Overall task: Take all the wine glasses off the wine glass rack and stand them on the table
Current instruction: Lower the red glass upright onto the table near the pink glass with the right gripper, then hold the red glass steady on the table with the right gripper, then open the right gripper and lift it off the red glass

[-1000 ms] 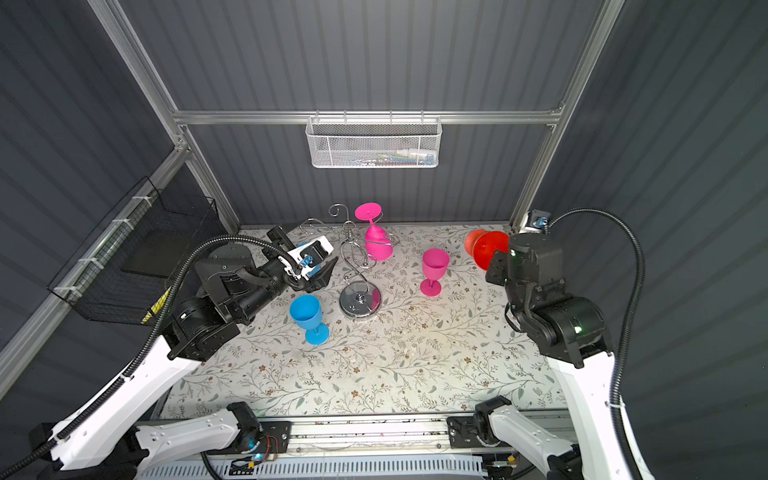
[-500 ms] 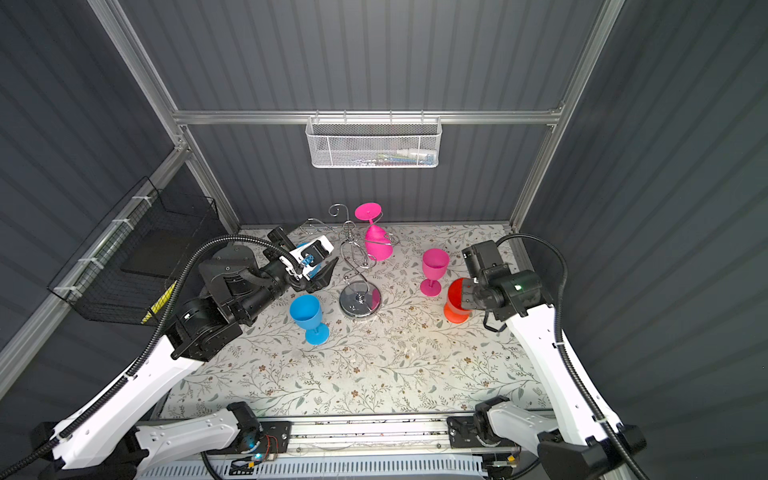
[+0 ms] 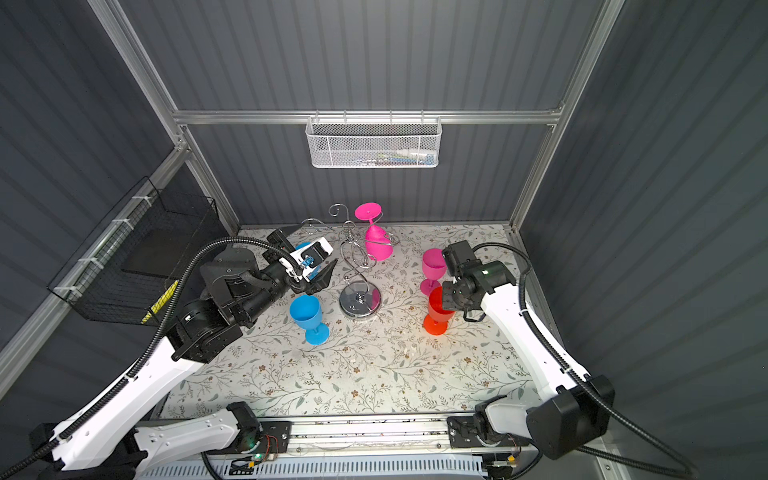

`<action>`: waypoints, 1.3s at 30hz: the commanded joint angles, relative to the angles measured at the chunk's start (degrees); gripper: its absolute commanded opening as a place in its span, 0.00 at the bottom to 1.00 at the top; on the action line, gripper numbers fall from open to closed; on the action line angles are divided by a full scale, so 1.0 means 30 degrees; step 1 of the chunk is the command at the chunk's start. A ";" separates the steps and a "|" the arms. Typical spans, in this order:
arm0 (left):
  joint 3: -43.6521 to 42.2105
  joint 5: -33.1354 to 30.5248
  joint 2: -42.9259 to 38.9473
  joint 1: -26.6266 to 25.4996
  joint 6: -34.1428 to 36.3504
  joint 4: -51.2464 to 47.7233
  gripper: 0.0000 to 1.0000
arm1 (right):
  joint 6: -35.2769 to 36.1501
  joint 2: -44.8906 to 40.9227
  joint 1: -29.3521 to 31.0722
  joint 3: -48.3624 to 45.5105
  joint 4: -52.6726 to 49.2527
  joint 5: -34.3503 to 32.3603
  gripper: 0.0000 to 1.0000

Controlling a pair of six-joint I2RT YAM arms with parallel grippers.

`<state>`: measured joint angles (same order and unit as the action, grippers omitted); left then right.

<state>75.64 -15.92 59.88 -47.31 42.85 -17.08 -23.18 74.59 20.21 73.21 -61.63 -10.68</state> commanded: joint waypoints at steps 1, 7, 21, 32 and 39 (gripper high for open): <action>-0.0248 -0.0179 -0.0359 0.0023 -0.0487 0.0191 1.00 | -0.0252 0.0094 0.0061 -0.0360 0.0419 -0.0296 0.00; -0.0429 -0.0171 -0.0417 0.0031 -0.0706 0.0157 1.00 | -0.0140 0.0481 0.0086 -0.0822 0.0459 -0.0451 0.00; -0.0361 -0.0175 -0.0428 0.0020 -0.0721 0.0043 1.00 | -0.0063 0.0948 0.0089 -0.1344 0.0679 -0.0404 0.00; -0.0343 -0.0165 -0.0413 0.0032 -0.0729 0.0035 1.00 | -0.0066 0.0978 0.0091 -0.1365 0.0589 -0.0392 0.16; -0.0244 -0.0156 -0.0317 0.0034 -0.0850 0.0098 1.00 | -0.0008 0.0948 0.0091 -0.1257 0.0366 -0.0447 0.26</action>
<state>74.87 -15.90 59.57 -47.31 41.50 -17.12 -23.09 77.41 20.18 69.63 -59.55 -10.94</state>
